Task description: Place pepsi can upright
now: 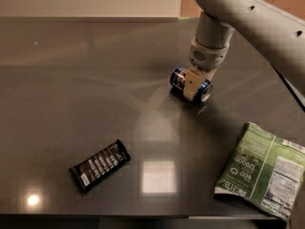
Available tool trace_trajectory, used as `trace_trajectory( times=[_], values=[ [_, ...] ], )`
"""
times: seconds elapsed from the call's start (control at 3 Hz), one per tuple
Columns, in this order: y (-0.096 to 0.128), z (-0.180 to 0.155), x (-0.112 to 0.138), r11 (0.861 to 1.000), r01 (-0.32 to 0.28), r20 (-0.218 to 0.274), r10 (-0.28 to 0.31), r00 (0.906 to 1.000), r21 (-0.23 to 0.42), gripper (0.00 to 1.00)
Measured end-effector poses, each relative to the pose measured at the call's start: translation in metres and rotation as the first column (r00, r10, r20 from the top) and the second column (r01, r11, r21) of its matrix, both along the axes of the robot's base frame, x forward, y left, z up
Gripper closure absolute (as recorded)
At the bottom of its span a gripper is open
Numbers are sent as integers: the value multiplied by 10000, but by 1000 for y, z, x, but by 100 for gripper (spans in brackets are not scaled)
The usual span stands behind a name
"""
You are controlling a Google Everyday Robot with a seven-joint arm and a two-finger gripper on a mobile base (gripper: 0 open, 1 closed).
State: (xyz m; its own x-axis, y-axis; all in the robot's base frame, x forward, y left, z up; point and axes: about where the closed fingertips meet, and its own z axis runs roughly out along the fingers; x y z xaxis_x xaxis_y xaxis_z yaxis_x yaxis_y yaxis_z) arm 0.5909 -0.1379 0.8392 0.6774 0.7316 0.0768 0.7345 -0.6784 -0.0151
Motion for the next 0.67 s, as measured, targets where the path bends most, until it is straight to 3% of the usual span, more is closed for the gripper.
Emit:
trace_trajectory(
  times=[0.33, 0.67],
  values=[
    [15, 13, -17, 9998, -64, -185, 68, 9998, 209, 88],
    [39, 31, -42, 9992, 263, -354, -252, 9991, 291, 100]
  ],
)
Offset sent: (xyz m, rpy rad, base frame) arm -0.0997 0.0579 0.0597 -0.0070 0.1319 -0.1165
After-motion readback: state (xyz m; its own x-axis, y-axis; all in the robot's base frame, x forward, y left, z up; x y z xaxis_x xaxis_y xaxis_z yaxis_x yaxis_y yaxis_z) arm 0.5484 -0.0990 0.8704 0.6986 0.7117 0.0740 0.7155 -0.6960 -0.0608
